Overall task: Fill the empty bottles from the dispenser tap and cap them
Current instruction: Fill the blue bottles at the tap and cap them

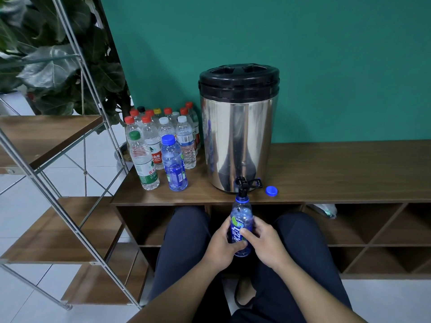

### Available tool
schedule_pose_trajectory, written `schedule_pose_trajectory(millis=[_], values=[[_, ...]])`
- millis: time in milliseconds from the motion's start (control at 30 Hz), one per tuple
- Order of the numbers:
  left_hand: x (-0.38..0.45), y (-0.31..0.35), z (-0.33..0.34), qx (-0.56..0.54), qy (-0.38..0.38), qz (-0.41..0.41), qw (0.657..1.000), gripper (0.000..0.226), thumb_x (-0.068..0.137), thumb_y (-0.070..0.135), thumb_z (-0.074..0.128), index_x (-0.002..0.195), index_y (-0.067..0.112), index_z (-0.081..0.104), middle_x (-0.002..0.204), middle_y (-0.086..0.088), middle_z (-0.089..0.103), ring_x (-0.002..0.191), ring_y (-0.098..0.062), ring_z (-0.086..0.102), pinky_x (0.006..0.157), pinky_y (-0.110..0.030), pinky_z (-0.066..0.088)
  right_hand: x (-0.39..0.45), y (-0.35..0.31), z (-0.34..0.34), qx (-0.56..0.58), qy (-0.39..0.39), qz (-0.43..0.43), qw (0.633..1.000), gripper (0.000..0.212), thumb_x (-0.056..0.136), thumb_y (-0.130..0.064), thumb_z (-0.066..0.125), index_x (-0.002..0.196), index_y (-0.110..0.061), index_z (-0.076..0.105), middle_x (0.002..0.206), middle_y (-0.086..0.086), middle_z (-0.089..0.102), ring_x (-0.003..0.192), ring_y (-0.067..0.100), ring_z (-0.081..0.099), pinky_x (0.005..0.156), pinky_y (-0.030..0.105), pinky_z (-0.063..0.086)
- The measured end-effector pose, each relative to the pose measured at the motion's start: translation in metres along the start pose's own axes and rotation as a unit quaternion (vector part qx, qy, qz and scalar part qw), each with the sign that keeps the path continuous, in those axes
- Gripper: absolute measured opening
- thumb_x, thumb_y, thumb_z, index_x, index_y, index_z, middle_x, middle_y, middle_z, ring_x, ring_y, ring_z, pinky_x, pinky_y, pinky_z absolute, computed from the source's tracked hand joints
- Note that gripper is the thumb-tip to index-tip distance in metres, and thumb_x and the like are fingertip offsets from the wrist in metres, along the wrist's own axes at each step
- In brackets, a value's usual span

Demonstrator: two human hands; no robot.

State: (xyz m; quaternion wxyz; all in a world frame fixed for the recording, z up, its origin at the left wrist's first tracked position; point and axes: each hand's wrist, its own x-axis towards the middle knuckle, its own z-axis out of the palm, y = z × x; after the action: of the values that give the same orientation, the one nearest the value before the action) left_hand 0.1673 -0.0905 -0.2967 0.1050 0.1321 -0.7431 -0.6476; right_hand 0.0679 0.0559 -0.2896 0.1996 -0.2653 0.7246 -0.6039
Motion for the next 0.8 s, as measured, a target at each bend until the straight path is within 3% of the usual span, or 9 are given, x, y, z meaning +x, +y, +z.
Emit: schedule_pose_trajectory(millis=[433,800], values=[[-0.0008,0.0007,0.0001,0.002,0.000,0.003,1.000,0.077,0.093,-0.007,0.081,0.157,0.028,0.055,0.138,0.004,0.076,0.130,-0.015,0.072,0.116,-0.038,0.055,0.0003,0.0010,0.0000,0.014,-0.010,-0.013,1.000,0.033,0.099,-0.033,0.077,0.132,-0.033,0.075,0.125,-0.003,0.082,0.119,0.019,0.078,0.110,0.057,0.058],[0.0018,-0.0031,0.0004,0.018,0.008,0.000,1.000,0.076,0.091,-0.005,0.082,0.156,0.027,0.057,0.137,0.001,0.077,0.130,-0.020,0.073,0.119,-0.050,0.053,0.0018,0.0052,-0.0003,0.006,0.000,-0.009,1.000,0.030,0.104,-0.017,0.077,0.130,-0.032,0.076,0.122,-0.003,0.083,0.117,0.019,0.079,0.109,0.057,0.059]])
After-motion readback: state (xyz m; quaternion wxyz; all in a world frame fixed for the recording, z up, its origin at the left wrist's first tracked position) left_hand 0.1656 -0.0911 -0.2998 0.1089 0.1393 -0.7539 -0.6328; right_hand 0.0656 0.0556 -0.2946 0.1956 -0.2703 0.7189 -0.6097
